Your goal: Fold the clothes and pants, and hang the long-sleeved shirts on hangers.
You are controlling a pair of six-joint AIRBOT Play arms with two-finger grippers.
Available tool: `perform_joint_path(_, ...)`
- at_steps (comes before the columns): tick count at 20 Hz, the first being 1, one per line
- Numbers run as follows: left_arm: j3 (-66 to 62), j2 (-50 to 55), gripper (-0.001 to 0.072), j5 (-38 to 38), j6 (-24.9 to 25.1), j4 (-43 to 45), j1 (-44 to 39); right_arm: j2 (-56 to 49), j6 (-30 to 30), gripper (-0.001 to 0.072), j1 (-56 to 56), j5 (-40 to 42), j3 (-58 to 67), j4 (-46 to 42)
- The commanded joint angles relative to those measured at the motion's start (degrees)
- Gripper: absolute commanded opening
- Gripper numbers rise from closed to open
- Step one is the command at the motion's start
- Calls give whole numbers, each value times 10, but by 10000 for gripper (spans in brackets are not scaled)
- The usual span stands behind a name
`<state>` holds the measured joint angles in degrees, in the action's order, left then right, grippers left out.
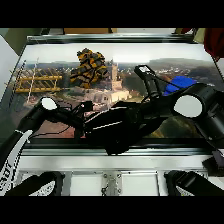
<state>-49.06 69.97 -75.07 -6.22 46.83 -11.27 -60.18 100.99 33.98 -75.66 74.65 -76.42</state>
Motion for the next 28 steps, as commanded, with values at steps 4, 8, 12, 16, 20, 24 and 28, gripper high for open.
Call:
perform_joint_path(4, 0, 0, 20, 0, 0, 0, 1, -15, 18, 22, 1, -11, 1, 1)
perform_joint_path(8, 0, 0, 19, 0, 0, 0, -1, -10, 19, 21, 2, -11, 26, 1)
perform_joint_path(12, 0, 0, 19, 0, 0, 0, -1, -30, 8, 21, 5, -10, 70, 36)
perform_joint_path(16, 0, 0, 20, 0, 0, 0, -1, -73, -16, 21, 55, 6, 102, 36)
perform_joint_path(20, 0, 0, 19, 0, 0, 0, -1, -102, -16, 21, 95, 23, 114, 35)
perform_joint_path(24, 0, 0, 19, 0, 0, 0, -1, -103, -22, 22, 97, 22, 114, 32)
perform_joint_path(28, 0, 0, 20, 0, 0, 0, -1, -103, -22, 25, 97, 21, 114, 32)
